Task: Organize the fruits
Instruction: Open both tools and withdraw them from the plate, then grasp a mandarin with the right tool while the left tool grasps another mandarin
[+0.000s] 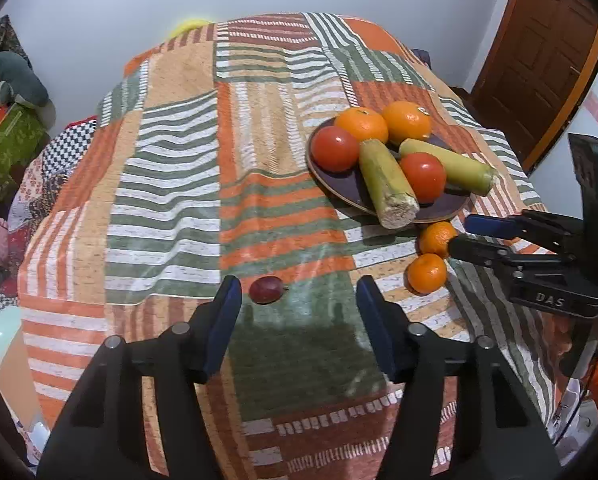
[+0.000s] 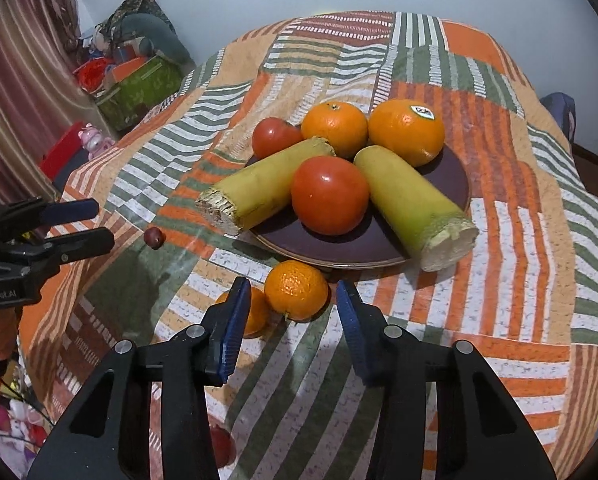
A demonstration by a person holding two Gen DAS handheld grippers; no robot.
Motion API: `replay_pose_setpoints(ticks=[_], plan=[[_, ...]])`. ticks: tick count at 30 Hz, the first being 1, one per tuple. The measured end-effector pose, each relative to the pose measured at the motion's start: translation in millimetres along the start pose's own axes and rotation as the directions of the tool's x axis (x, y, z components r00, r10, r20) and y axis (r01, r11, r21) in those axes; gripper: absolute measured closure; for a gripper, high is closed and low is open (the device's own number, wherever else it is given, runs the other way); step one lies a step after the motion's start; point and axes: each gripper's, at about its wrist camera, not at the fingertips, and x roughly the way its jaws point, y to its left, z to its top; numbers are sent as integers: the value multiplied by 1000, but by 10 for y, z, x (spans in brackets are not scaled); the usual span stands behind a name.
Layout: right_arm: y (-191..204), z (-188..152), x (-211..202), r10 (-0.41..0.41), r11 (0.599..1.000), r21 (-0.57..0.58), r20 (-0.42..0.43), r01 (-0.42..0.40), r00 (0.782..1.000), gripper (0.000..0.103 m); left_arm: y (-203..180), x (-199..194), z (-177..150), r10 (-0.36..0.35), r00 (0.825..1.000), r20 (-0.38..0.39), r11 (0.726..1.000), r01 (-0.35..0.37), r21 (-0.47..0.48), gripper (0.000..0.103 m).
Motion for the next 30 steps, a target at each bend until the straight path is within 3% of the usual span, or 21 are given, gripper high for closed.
replay_pose_setpoints(ticks=[7, 9, 19, 30], plan=[[-53, 3, 104, 34, 999, 40, -20, -33, 999, 62, -84, 90, 2, -34, 999, -23, 999, 35, 18, 64], [-76, 17, 127, 45, 998, 51, -24, -43, 999, 70, -116, 99, 3, -34, 999, -25, 999, 35, 25, 64], [-146, -13, -70, 50, 998, 35, 2, -50, 999, 71, -386, 96, 31, -56, 998, -28, 995, 58, 79, 67], [-336, -118, -411, 9, 1000, 22, 49, -10, 999, 71, -834, 337, 37, -107, 990, -91, 985, 118, 127, 67]])
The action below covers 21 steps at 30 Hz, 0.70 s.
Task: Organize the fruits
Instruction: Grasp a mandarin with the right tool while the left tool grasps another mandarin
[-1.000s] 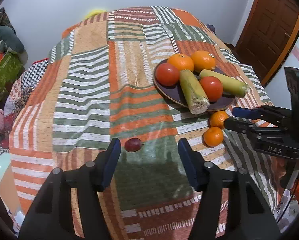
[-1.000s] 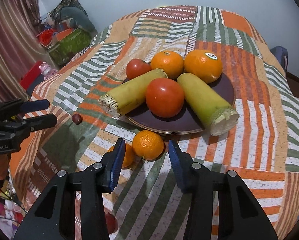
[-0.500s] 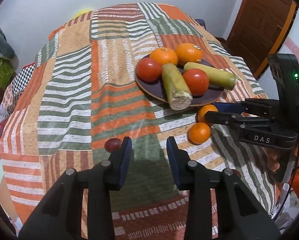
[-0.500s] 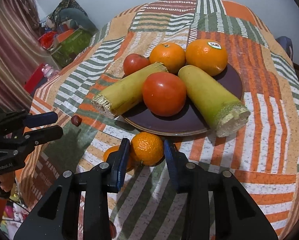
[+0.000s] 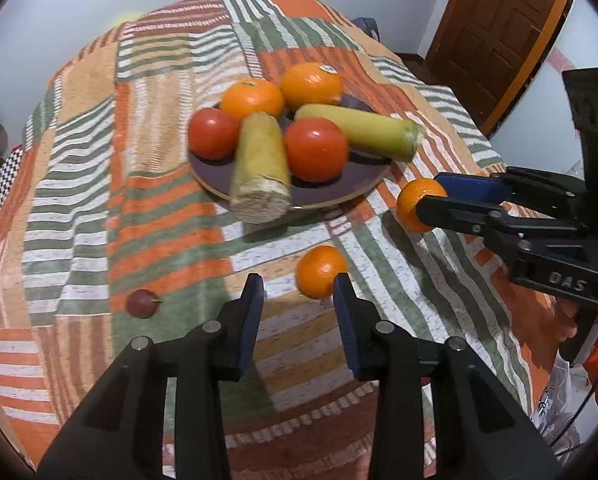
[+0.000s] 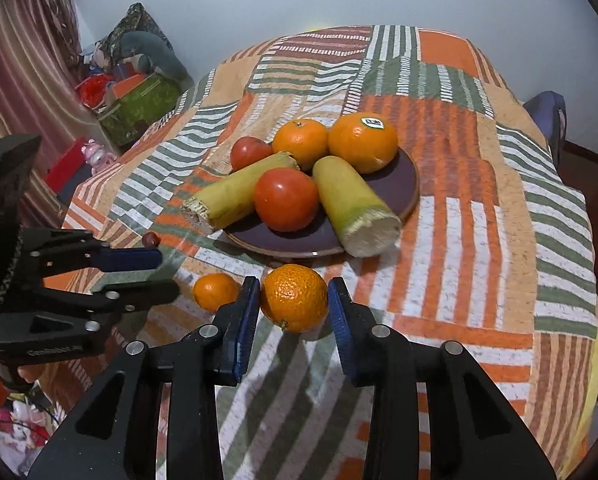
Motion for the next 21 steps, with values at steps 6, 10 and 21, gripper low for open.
replay_pose_setpoints(ticks=[6, 10, 21], plan=[[-60, -57, -35, 15, 1000, 10, 3, -15, 1000, 71, -100, 155, 21, -8, 999, -32, 1000, 9, 8, 67], [-106, -71, -40, 30, 999, 24, 7, -30, 1000, 71, -121, 280, 39, 0, 998, -56, 1000, 1, 10, 67], [-149, -143, -38, 33, 999, 39, -1, -33, 999, 71, -167, 451, 68, 15, 999, -52, 999, -14, 29, 69]])
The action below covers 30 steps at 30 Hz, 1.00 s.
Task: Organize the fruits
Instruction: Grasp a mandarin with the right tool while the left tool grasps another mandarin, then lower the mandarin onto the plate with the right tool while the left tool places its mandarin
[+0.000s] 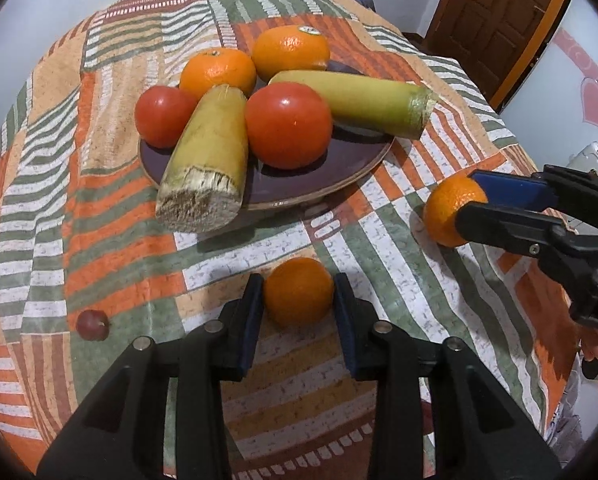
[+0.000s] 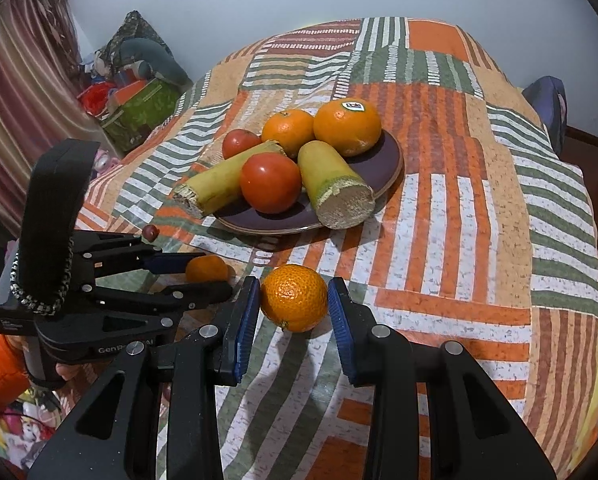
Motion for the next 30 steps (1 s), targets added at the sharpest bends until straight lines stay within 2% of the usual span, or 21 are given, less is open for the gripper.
replay_pose_setpoints(ticks=[6, 15, 30], plan=[[-14, 8, -23, -5, 1000, 5, 4, 5, 1000, 71, 4, -107, -15, 8, 1000, 24, 1000, -8, 14, 69], [59, 143, -172, -7, 1000, -11, 62, 8, 998, 71, 86, -474, 23, 16, 995, 102, 1000, -16, -7, 69], [167, 499, -366, -29, 998, -50, 174, 38, 984, 71, 24, -870, 433, 18, 968, 252, 1000, -16, -9, 69]])
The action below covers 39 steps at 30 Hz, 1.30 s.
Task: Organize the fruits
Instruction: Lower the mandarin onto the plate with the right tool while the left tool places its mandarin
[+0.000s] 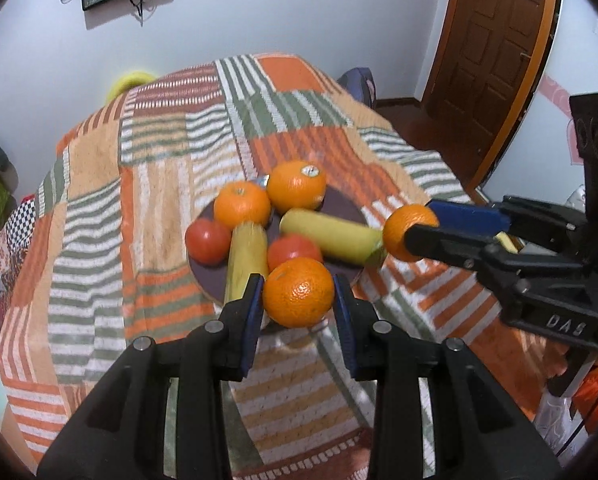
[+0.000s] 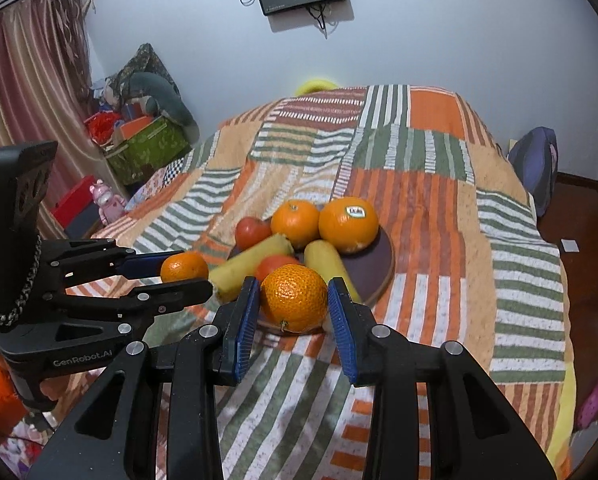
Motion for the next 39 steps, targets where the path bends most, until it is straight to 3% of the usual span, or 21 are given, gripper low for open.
replay_pose_setpoints(ticks=[13, 21, 39], plan=[[-97, 239, 133, -46, 999, -22, 38, 47, 998, 71, 54, 153, 322, 7, 999, 34, 1000, -6, -22, 69], [-243, 327, 339, -63, 998, -13, 18, 63, 998, 71, 179, 377, 461, 22, 1000, 23, 999, -20, -49, 69], [-493, 270, 772, -80, 997, 11, -74, 81, 994, 71, 346, 1021, 502, 39, 997, -72, 995, -45, -86, 69]])
